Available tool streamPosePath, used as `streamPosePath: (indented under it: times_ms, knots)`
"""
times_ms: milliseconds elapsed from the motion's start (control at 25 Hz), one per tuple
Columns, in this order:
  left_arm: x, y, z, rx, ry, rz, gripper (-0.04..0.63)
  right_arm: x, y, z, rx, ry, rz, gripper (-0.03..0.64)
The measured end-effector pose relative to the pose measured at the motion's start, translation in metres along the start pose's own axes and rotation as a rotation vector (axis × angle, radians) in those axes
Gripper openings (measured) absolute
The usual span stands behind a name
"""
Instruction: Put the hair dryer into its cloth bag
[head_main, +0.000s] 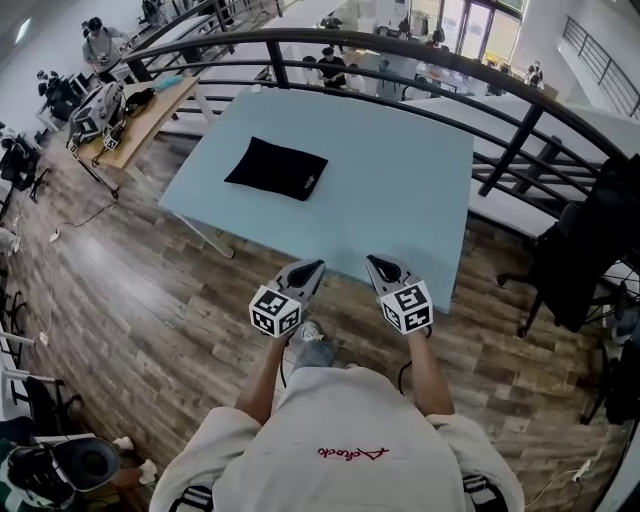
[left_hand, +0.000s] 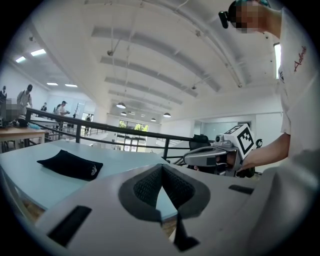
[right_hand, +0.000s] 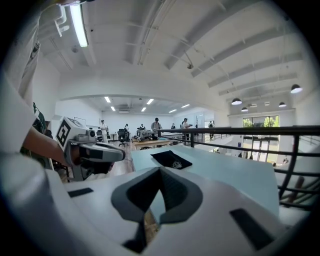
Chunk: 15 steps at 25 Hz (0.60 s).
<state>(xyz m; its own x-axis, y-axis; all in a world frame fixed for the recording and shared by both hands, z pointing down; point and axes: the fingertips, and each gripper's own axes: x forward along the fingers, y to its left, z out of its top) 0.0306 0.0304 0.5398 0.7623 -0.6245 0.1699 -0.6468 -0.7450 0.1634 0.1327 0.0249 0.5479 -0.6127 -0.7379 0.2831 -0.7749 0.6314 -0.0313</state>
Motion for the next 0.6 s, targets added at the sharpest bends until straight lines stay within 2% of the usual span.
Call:
streamPosePath:
  times_ms: [600]
  knots:
    - [-0.041,-0.005,-0.004,-0.009,-0.011,0.018,0.006,-0.009,0.029,0.004,-0.009,-0.002,-0.035,0.015]
